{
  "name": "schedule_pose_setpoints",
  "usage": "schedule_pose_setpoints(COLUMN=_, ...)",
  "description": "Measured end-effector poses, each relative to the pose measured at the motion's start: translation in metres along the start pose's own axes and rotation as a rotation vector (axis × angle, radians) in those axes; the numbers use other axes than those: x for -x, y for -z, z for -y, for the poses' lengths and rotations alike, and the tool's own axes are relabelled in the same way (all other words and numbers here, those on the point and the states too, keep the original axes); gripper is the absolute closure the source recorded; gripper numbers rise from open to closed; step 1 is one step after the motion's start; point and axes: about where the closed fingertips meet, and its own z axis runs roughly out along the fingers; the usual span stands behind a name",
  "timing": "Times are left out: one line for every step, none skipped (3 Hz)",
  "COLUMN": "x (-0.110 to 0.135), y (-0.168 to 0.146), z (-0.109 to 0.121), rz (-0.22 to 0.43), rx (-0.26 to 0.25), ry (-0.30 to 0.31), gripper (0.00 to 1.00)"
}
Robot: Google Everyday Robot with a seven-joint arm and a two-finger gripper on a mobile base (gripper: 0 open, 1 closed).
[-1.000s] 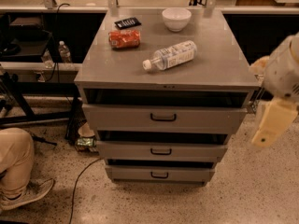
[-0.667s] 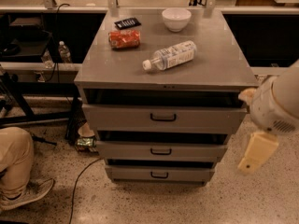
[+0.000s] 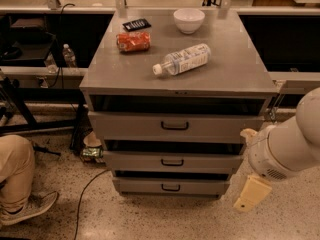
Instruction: Open bottom drawer
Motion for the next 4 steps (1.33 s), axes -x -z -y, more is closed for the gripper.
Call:
schedule_pose_setpoints(x=-0.001, y=-0.004, z=-0.002, rz=0.005, rx=0.008, ry=-0.008, gripper=0.0)
schedule_pose_setpoints(x=-0.01, y=-0.03, z=-0.016, rz=0.007, rx=0.001, ry=-0.029, gripper=0.0)
schedule_pose_setpoints(x=-0.035, y=-0.108, z=-0.058, rz=-0.015, rx=0.053, ry=-0.067, gripper=0.0)
schedule_pose_setpoints(x=-0.059, y=-0.189, z=-0.094, rz=-0.012, rx=0.119, ry=-0.108, gripper=0.0)
